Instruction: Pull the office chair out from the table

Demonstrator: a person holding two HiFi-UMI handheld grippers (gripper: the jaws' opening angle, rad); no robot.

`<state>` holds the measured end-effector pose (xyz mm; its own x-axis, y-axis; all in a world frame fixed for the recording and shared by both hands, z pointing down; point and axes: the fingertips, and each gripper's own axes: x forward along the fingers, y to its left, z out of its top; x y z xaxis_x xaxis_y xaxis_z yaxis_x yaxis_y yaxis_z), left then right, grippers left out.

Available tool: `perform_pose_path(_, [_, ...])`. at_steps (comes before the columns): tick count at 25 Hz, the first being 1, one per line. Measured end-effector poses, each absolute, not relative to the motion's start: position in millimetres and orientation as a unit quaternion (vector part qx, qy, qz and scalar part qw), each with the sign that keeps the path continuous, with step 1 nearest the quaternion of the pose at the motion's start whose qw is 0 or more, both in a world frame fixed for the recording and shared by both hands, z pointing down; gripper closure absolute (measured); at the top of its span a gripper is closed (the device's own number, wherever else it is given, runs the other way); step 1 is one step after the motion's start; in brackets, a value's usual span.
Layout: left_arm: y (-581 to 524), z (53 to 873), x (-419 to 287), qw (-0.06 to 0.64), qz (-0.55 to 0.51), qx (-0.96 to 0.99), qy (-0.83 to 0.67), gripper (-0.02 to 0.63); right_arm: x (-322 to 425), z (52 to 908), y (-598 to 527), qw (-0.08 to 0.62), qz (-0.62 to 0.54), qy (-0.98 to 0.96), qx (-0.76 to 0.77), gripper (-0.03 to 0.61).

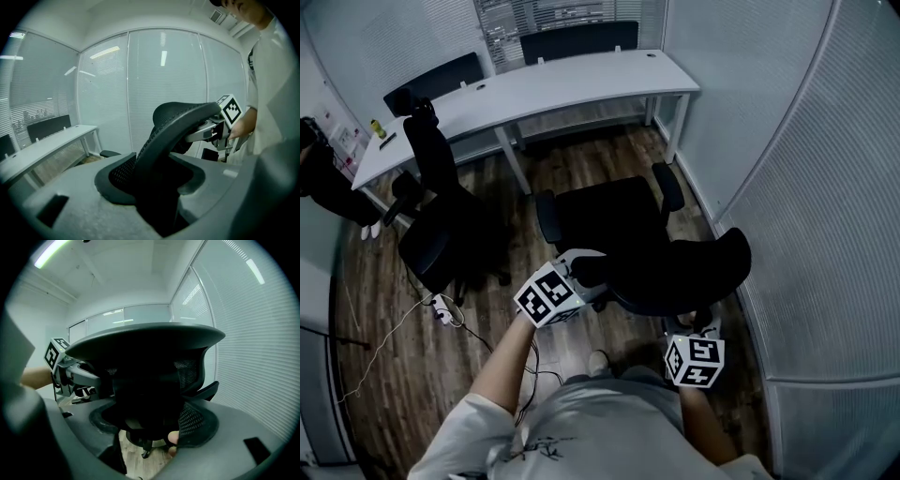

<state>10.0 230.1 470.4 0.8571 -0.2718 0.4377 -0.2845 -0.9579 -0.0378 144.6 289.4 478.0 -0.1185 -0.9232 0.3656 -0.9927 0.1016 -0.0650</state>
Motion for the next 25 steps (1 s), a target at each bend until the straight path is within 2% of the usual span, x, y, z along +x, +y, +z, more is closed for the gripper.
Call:
perform_pose_path(12, [229.2, 464.8, 3.7, 0.028, 0.228, 0.961, -0.156, 0.416, 136.1, 475.3, 288.4, 0.13, 0.148, -0.738, 0.645, 0.287])
perform_pose_path(25, [226.6, 465.2, 3.3, 0.01, 0.223, 0.956, -0.193, 0.396, 135.5, 473.4, 286.0, 0.135, 0.138, -0.755, 0.627, 0.287])
